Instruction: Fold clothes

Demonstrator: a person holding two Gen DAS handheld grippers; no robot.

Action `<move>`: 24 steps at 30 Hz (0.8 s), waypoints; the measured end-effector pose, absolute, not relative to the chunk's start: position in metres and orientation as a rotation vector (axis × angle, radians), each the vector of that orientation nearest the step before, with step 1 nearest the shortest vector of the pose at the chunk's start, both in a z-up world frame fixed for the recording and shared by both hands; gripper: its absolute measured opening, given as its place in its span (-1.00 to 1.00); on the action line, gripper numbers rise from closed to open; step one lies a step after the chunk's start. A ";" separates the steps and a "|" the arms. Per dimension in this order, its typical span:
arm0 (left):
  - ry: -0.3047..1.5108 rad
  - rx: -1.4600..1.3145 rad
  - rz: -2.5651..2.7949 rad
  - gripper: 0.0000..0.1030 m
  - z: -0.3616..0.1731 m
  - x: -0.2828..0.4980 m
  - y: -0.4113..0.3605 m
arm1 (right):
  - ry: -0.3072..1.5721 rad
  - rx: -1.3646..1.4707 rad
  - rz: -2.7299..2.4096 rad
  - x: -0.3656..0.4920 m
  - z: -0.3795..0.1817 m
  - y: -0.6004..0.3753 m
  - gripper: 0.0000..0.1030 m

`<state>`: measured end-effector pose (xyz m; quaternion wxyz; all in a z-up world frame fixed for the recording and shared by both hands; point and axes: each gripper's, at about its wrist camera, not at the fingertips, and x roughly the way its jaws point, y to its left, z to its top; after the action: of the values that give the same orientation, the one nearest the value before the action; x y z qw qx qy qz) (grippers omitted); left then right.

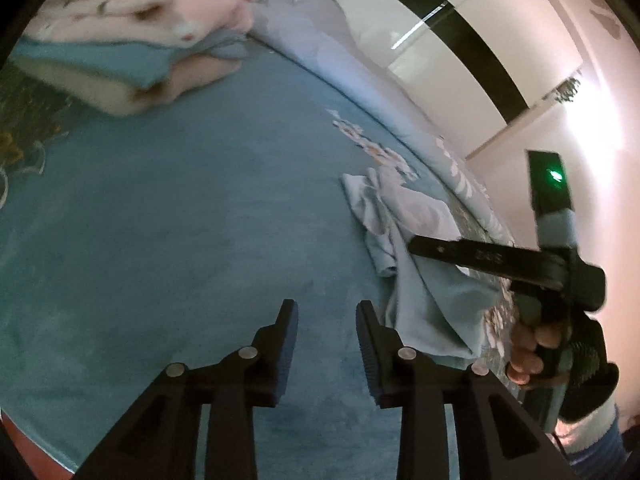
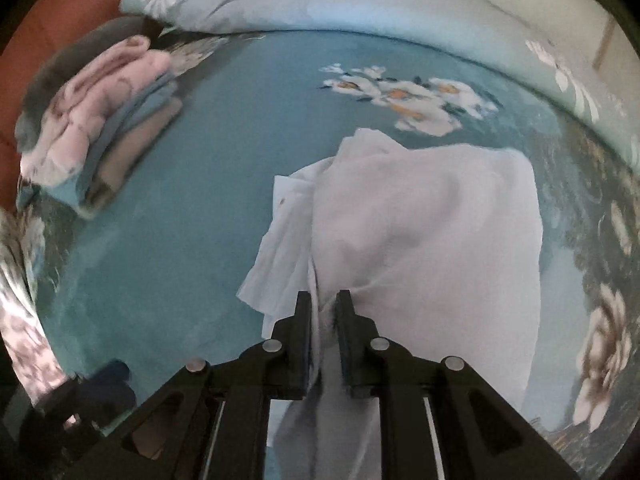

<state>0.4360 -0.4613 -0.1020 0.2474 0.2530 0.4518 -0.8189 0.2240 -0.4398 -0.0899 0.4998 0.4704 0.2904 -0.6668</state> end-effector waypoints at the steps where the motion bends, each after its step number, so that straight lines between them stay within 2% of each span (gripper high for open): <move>1: 1.236 0.691 -2.229 -0.35 -0.103 0.436 -0.462 | 0.678 1.144 -1.588 0.226 -0.086 -0.437 -0.71; 6: 1.253 0.699 -2.230 -0.33 -0.104 0.432 -0.462 | 0.415 1.134 -1.358 0.222 -0.054 -0.408 -0.66; 9: 1.285 0.705 -2.296 -0.24 -0.097 0.415 -0.457 | 0.336 1.098 -1.481 0.192 -0.041 -0.377 -0.55; 14: 1.281 0.677 -2.452 -0.01 -0.077 0.375 -0.446 | 0.188 1.209 -1.596 0.131 -0.059 -0.317 -0.54; 18: 1.183 0.779 -2.487 0.02 -0.073 0.335 -0.441 | 0.130 1.270 -1.624 0.109 -0.075 -0.282 -0.54; 21: 1.192 0.848 -2.467 -0.02 -0.085 0.317 -0.439 | 0.103 1.297 -1.629 0.098 -0.080 -0.269 -0.54; 22: 1.203 0.854 -2.451 -0.11 -0.090 0.317 -0.439 | 0.098 1.304 -1.631 0.096 -0.081 -0.266 -0.54; 23: 1.217 0.857 -2.432 -0.46 -0.094 0.317 -0.439 | 0.090 1.311 -1.631 0.092 -0.084 -0.262 -0.54; 24: 1.235 0.855 -2.420 -0.66 -0.097 0.323 -0.438 | 0.081 1.319 -1.629 0.090 -0.085 -0.259 -0.53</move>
<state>0.3227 -0.4377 -0.0967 0.1460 0.2970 0.4291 -0.8404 0.0897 -0.2595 -0.0852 0.4987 0.5450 0.0336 -0.6732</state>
